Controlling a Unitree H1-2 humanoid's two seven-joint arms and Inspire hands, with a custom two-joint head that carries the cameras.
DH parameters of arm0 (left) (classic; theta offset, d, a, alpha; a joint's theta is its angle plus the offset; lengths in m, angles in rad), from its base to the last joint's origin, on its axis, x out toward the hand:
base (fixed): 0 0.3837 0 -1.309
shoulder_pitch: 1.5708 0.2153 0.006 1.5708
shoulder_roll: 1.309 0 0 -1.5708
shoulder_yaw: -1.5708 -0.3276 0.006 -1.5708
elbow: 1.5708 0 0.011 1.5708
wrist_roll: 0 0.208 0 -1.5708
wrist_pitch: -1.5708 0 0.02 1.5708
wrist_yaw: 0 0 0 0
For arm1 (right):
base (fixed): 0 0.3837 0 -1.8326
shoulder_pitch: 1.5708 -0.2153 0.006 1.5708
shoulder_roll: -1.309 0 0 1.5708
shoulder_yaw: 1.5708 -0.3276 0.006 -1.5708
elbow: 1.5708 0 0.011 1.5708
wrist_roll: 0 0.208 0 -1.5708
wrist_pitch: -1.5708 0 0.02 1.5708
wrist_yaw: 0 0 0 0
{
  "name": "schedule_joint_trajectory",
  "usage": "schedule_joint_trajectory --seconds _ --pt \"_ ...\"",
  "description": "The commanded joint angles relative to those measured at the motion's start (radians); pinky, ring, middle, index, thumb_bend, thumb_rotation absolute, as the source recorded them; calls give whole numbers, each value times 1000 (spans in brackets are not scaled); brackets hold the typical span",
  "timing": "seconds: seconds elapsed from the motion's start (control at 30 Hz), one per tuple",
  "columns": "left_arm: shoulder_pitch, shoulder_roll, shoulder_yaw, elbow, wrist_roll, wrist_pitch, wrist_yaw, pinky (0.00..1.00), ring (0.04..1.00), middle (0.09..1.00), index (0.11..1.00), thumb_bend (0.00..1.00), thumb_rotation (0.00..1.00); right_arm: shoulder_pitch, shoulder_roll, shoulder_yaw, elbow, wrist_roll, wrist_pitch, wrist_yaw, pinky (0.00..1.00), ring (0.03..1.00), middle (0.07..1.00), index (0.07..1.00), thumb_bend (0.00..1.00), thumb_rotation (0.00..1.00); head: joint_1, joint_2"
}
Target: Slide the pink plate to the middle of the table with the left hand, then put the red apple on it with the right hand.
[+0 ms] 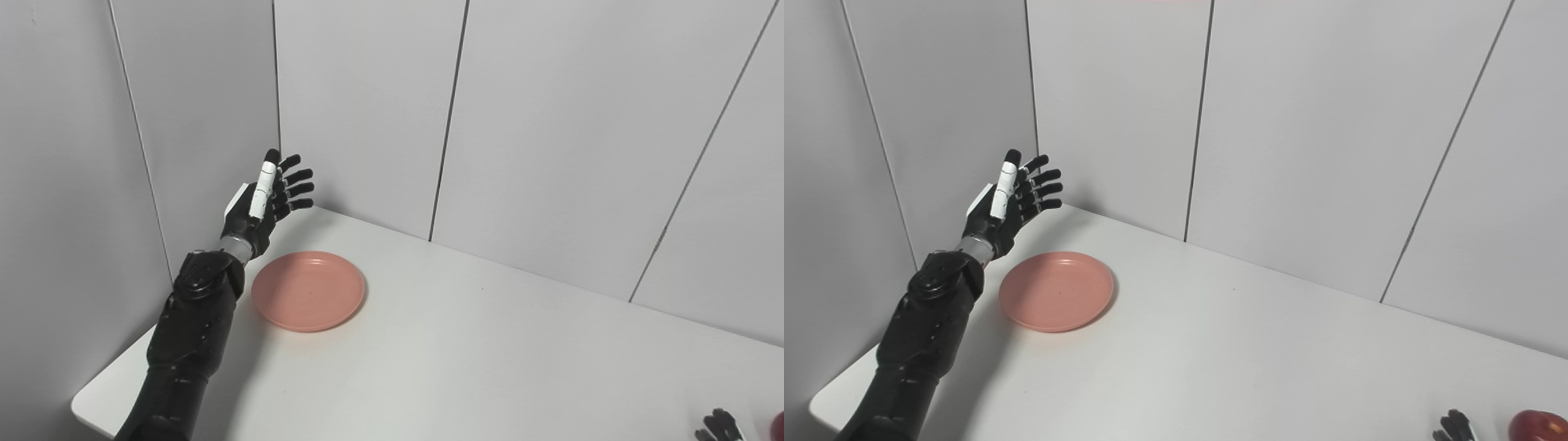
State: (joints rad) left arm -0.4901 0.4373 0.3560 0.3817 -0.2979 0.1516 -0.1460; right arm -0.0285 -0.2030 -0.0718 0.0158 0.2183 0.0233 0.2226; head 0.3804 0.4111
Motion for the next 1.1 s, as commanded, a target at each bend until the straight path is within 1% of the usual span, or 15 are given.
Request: schedule_joint_trajectory --seconds 0.0,0.1,0.27,0.3,0.43,0.53,0.57,0.67,0.73,0.83,0.9,0.97,1.07 --pt "-75 47 4 23 10 -64 3 736 813 838 888 919 976 27 15 13 17 9 16 8 1000 979 979 974 969 1000 0 2" --pt "-88 61 1 91 20 -91 5 802 842 858 902 879 998 28 12 14 18 7 12 10 1000 982 983 979 963 1000 0 3" --pt "-105 75 5 188 38 -150 28 813 857 858 891 875 993 28 11 15 15 7 16 9 1000 981 983 971 957 1000 0 3" --pt "-106 78 5 203 37 -159 29 830 863 860 880 903 973 29 11 14 12 8 18 8 1000 975 977 967 951 1000 -2 7" --pt "-108 85 12 248 32 -172 46 848 858 855 878 927 963 31 11 14 8 10 21 9 1000 978 979 972 950 1000 -1 8" --pt "-108 88 16 280 25 -185 47 841 864 863 884 892 962 30 9 14 11 13 20 10 1000 981 980 970 953 1000 -3 9" --pt "-107 91 15 296 27 -191 47 850 864 867 890 872 976 31 9 13 9 13 21 10 1000 981 981 971 948 1000 -3 11" --pt "-105 94 17 324 24 -198 46 855 861 868 895 855 985 34 8 13 2 14 23 9 1000 978 979 971 942 1000 -3 15" --pt "-104 94 22 345 16 -205 43 844 851 867 902 853 975 35 7 13 0 13 24 8 1000 973 974 970 937 1000 -3 16" --pt "-105 99 20 381 17 -232 37 818 840 861 906 848 974 36 5 14 -4 10 26 6 1000 968 968 968 938 1000 -2 18" --pt "-104 103 17 414 21 -249 37 838 837 847 900 878 967 37 4 14 -5 10 30 5 1000 969 969 967 940 1000 -3 19" --pt "-102 106 14 447 23 -265 35 852 839 846 900 883 971 38 3 13 -6 10 30 5 1000 971 970 969 939 1000 -6 22" --pt "-100 105 13 485 20 -290 33 831 825 843 906 865 970 42 1 13 -14 10 32 5 1000 972 969 972 931 1000 -6 26"
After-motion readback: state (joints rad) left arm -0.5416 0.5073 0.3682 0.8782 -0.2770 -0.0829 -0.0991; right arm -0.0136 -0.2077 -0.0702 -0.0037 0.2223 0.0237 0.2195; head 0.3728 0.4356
